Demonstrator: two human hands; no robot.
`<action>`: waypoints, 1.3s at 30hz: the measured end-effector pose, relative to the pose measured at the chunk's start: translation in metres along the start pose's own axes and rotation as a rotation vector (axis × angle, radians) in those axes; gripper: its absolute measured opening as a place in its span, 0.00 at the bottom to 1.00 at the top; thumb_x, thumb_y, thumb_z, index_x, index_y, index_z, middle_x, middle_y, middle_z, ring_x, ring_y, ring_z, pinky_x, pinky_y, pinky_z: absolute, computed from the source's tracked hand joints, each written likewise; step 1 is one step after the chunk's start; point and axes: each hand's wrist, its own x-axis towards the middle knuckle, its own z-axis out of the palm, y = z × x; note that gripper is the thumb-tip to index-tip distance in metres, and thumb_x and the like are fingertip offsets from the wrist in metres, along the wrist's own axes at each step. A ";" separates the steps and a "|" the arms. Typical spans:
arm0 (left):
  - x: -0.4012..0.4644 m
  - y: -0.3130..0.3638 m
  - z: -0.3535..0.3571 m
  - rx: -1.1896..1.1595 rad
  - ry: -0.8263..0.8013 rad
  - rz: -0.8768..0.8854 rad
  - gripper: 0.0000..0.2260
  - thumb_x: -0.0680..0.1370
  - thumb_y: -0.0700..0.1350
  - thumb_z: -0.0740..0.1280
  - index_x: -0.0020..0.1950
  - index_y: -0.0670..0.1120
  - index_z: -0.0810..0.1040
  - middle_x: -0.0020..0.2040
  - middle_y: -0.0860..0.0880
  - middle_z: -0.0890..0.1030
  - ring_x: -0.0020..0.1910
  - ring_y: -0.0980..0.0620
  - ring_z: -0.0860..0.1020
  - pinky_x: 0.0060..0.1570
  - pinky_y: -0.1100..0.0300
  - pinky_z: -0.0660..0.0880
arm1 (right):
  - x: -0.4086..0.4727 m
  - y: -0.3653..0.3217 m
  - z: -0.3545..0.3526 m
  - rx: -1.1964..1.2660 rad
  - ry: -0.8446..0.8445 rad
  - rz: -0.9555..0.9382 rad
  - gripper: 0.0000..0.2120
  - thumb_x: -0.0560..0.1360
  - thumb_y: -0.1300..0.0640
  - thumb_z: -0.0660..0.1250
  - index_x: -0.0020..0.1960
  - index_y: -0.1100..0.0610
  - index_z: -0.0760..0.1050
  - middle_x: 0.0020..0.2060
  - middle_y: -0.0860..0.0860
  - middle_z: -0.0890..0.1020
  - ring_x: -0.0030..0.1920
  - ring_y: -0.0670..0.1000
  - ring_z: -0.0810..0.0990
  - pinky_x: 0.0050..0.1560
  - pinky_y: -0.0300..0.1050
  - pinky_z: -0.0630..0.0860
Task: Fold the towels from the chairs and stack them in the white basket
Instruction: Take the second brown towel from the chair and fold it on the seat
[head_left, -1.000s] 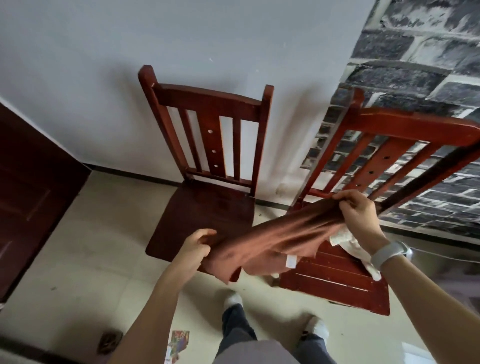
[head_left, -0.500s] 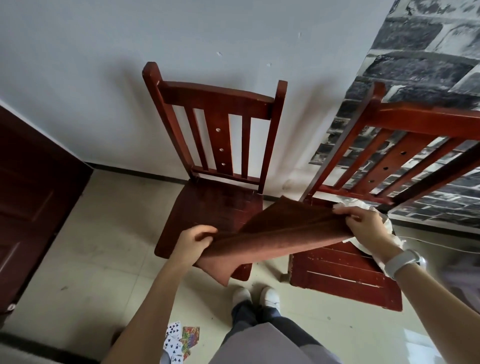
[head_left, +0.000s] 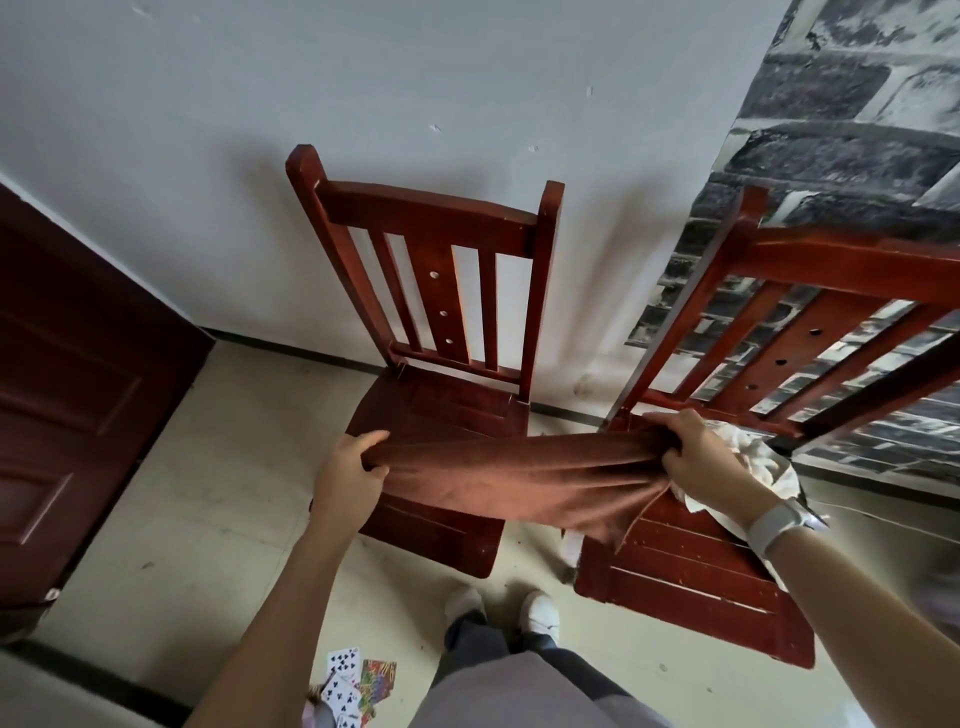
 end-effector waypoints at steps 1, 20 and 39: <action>0.000 0.001 -0.001 0.027 -0.010 0.007 0.17 0.74 0.36 0.66 0.63 0.45 0.75 0.57 0.42 0.75 0.51 0.49 0.74 0.53 0.61 0.69 | 0.000 0.000 0.001 -0.016 -0.026 0.010 0.24 0.70 0.73 0.55 0.62 0.58 0.73 0.52 0.54 0.71 0.49 0.49 0.69 0.46 0.35 0.65; 0.007 -0.038 -0.018 -0.375 -0.140 -0.110 0.17 0.74 0.29 0.59 0.55 0.45 0.79 0.54 0.48 0.78 0.57 0.52 0.74 0.58 0.63 0.68 | -0.002 -0.005 0.049 0.759 -0.216 0.460 0.13 0.76 0.73 0.55 0.56 0.64 0.73 0.44 0.57 0.77 0.42 0.52 0.74 0.41 0.39 0.73; 0.055 -0.065 -0.061 0.122 -0.011 0.134 0.09 0.75 0.39 0.66 0.53 0.37 0.79 0.58 0.42 0.69 0.56 0.47 0.70 0.62 0.53 0.69 | 0.019 -0.055 0.057 -0.016 0.224 -0.042 0.07 0.73 0.68 0.63 0.48 0.63 0.78 0.48 0.56 0.77 0.46 0.48 0.76 0.48 0.39 0.71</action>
